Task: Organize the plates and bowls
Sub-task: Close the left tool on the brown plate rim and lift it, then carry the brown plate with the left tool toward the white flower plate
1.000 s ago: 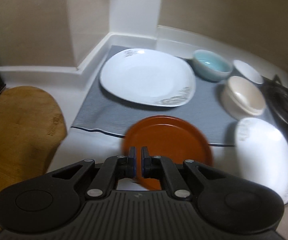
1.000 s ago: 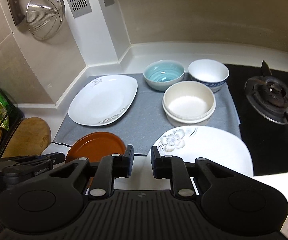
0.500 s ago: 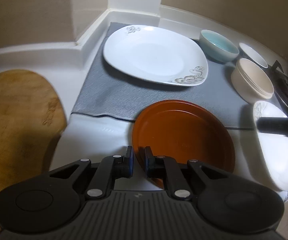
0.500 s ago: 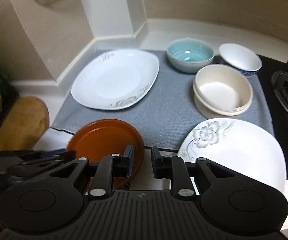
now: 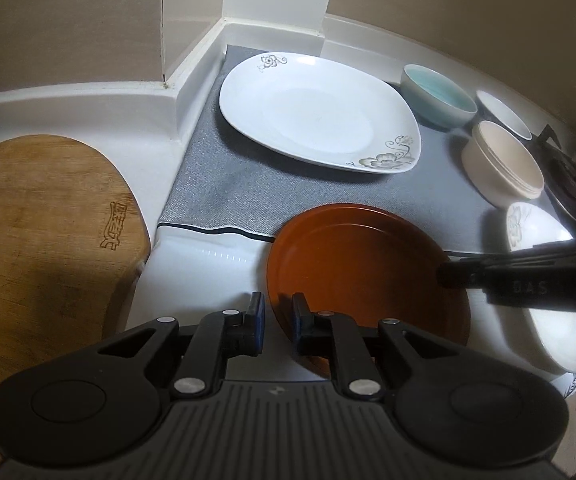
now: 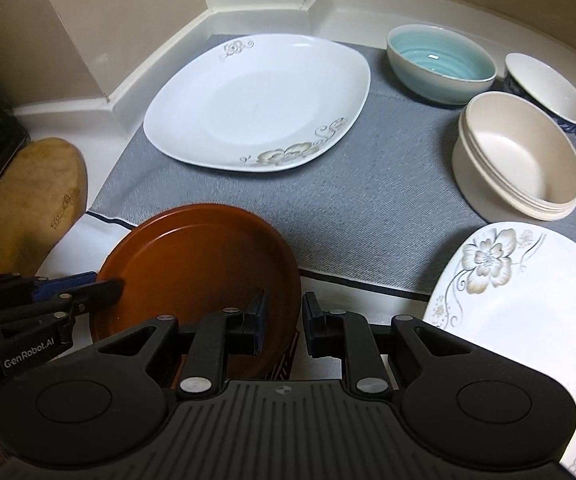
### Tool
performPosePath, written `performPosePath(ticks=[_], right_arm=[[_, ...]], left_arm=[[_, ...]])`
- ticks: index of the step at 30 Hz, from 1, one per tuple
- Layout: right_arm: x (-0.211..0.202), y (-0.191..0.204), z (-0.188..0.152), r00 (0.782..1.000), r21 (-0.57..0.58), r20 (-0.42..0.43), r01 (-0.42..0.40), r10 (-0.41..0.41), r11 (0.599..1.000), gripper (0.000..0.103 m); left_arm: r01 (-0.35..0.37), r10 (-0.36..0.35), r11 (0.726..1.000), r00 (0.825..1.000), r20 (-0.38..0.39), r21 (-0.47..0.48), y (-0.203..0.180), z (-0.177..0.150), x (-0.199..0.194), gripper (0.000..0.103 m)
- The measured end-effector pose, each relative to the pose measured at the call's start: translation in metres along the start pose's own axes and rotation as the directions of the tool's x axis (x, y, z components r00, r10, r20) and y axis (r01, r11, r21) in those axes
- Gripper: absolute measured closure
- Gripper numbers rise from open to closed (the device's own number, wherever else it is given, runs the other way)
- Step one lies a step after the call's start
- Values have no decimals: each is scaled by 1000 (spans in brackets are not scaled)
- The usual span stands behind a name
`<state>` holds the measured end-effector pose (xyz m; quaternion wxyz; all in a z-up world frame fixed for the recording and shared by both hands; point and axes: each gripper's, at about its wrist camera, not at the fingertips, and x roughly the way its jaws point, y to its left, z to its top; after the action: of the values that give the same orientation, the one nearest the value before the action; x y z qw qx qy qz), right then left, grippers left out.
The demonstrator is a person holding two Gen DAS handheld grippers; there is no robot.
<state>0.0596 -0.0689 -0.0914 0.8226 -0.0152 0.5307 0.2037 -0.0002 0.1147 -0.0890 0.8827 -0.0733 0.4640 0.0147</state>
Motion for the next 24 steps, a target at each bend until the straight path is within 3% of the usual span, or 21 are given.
performPosePath(ticks=[6, 24], right_arm=[[11, 5, 2, 999, -31, -32, -5, 4, 999, 80], [15, 4, 8, 1000, -47, -24, -1, 0, 999, 80]], left_arm=[[12, -12, 1000, 1000, 4, -17, -3, -1, 0, 69], [-34, 35, 996, 999, 13, -79, -1, -3, -4, 69]])
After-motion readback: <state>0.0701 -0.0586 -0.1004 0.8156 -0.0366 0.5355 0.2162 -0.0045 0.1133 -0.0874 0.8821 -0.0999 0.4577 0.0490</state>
